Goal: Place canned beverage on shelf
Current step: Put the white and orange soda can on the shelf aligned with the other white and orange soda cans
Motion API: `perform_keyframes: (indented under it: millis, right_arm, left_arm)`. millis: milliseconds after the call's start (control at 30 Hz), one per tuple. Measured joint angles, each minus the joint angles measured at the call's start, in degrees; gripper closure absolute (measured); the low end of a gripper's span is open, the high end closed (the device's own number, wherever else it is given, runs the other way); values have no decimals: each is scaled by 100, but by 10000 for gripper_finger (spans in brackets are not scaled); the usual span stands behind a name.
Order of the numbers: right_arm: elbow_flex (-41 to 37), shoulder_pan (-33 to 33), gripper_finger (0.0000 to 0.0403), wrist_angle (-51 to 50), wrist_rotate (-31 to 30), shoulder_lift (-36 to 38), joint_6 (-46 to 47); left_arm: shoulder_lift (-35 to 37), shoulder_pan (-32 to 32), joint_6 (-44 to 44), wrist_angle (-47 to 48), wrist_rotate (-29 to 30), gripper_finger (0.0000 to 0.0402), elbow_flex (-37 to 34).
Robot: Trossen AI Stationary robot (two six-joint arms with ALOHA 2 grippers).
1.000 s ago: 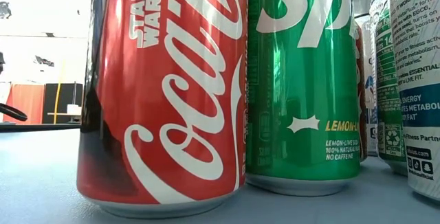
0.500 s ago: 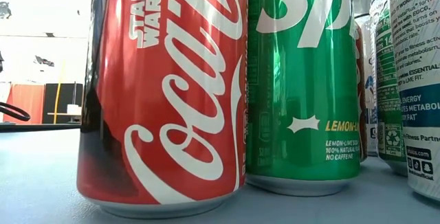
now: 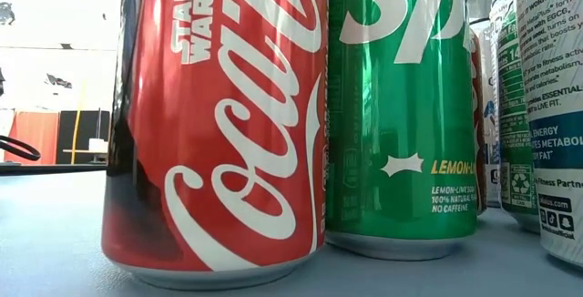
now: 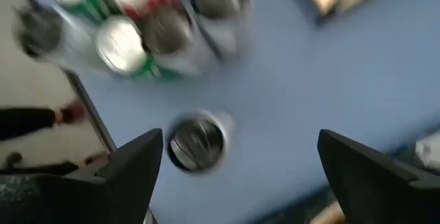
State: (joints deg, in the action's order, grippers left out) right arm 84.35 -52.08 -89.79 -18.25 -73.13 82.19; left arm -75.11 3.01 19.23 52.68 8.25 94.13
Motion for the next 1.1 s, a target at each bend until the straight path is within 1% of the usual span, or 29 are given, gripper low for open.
perform_keyframes:
  millis: [133,200,267,333,467,567,667,833,933,1100]
  right_arm:
    - [-420,-324,30,9,100,17,251]
    - [-613,-634,30,86,-245,-111,550]
    - [-791,-1038,30,65,-747,-241,1090]
    - [-974,-1500,30,-21,-993,-345,1880]
    - [-1277,-2236,30,166,-935,-546,3066]
    - [-1283,-2536,30,318,-950,-818,3468]
    - [-1283,-2628,30,287,-970,-1176,3620]
    - [-1285,-2497,30,531,-1022,-1725,3439]
    - [-1285,-2416,30,758,-1042,-1958,3305]
    - [-1313,-2225,30,621,-1113,-2093,3169]
  left_arm:
    - [2,-2,137,-1,21,56,0]
    - [2,0,210,0,38,56,0]
    - [2,-6,275,0,39,56,0]
    - [2,-34,306,0,44,56,0]
    - [2,-43,304,-17,106,56,0]
    - [2,-42,325,-72,153,56,0]
    - [2,-42,404,-146,251,56,0]
    - [2,-42,585,-142,295,56,0]
    - [2,-42,613,-142,294,56,0]
    - [2,-42,675,-167,295,56,0]
